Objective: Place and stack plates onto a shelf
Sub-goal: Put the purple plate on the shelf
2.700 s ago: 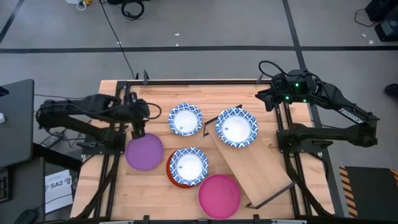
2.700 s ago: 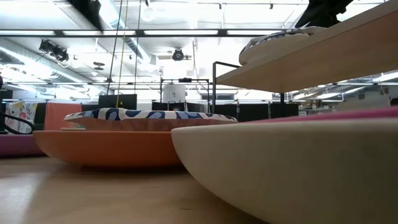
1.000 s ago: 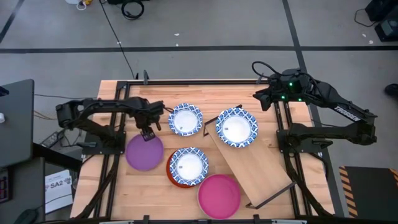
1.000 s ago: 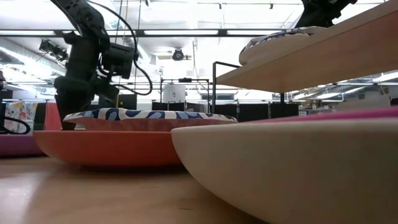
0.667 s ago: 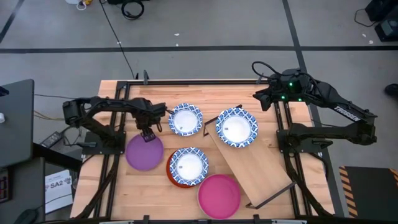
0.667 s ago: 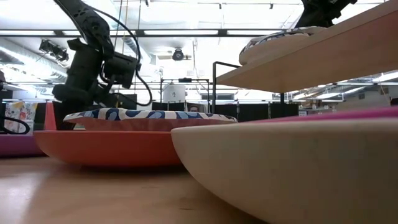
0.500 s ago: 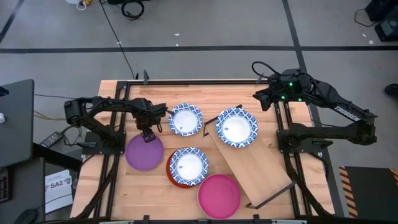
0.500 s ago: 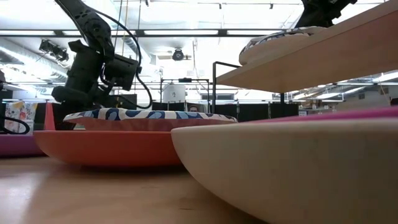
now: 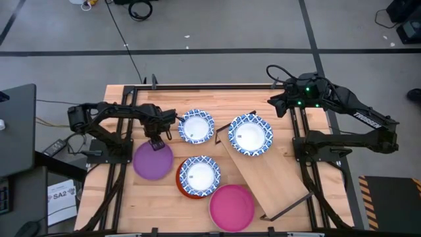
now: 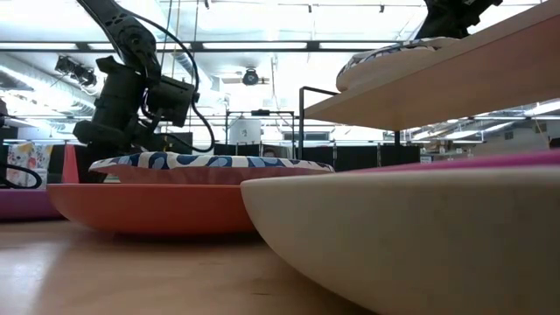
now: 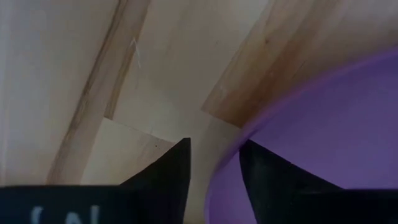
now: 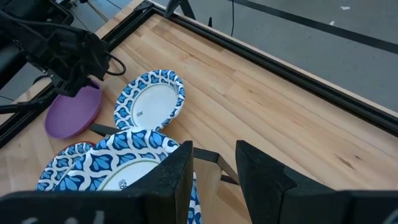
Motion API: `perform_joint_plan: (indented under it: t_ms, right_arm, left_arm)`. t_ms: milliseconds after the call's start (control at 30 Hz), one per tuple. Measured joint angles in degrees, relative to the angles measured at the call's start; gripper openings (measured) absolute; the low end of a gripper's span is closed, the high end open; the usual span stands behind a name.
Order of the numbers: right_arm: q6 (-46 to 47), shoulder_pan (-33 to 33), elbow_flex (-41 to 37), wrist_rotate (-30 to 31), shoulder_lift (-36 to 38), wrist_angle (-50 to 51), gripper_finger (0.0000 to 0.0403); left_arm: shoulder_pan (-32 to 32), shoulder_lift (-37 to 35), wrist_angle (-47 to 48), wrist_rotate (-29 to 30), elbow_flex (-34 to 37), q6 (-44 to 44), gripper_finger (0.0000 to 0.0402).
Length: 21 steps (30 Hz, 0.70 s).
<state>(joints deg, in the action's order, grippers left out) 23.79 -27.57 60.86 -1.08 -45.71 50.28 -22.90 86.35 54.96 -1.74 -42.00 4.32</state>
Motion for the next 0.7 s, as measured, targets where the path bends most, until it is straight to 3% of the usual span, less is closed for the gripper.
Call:
perform_joint_plan:
  t_ms: [467,700]
  right_arm:
    - [0.0,0.0,0.0,0.0,0.0,0.0,0.0128]
    - [0.0,0.0,0.0,0.0,0.0,0.0,0.0128]
  left_arm:
    - [0.0,-0.1,0.2,-0.6,0.0,-0.1,0.0024]
    - [0.0,-0.1,0.4,-0.7,-0.1,-0.2,0.0017]
